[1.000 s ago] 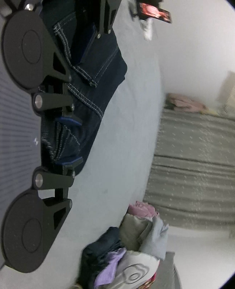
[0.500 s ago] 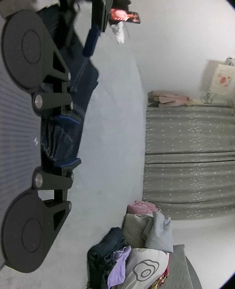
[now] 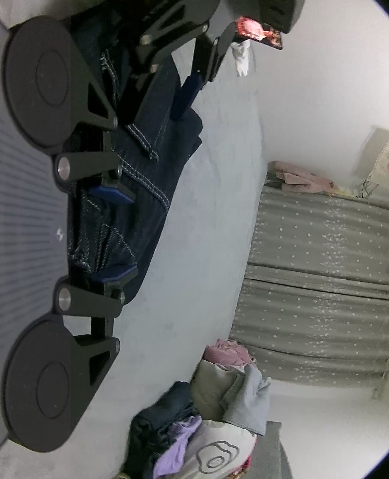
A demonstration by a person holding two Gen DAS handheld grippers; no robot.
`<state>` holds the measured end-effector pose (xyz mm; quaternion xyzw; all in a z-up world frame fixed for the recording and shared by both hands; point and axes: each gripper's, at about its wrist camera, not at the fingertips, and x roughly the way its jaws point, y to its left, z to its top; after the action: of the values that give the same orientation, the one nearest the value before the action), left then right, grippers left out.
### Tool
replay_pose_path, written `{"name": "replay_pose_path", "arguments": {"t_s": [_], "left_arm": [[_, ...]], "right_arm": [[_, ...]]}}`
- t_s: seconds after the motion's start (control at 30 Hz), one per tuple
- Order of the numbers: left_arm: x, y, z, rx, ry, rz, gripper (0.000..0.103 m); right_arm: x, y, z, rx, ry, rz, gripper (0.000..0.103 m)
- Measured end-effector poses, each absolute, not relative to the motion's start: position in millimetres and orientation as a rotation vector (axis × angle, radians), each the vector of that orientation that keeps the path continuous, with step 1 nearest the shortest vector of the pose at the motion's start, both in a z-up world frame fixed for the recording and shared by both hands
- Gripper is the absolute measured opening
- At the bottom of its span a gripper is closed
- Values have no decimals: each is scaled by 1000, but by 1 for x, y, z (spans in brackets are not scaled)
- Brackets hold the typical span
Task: Fold clothes
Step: 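Lay the folded jeans down and press them flat with both grippers, then release the jeans and withdraw both grippers from the folded stack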
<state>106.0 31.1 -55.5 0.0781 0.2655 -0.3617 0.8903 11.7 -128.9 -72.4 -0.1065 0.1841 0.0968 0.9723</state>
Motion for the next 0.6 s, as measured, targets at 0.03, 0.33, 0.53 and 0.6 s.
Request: {"name": "replay_pose_path", "arguments": {"t_s": [0.03, 0.33, 0.53, 0.6], "left_arm": [[105, 32, -55, 162, 551, -747, 92], [97, 32, -36, 112, 579, -635, 99], [89, 22, -31, 118, 615, -562, 99], [84, 20, -29, 120, 632, -533, 100]], "right_arm": [[11, -128, -71, -218, 370, 194, 47], [7, -121, -49, -169, 390, 204, 69], [1, -121, -42, -146, 408, 184, 75], [-1, -122, -41, -152, 413, 177, 75]]}}
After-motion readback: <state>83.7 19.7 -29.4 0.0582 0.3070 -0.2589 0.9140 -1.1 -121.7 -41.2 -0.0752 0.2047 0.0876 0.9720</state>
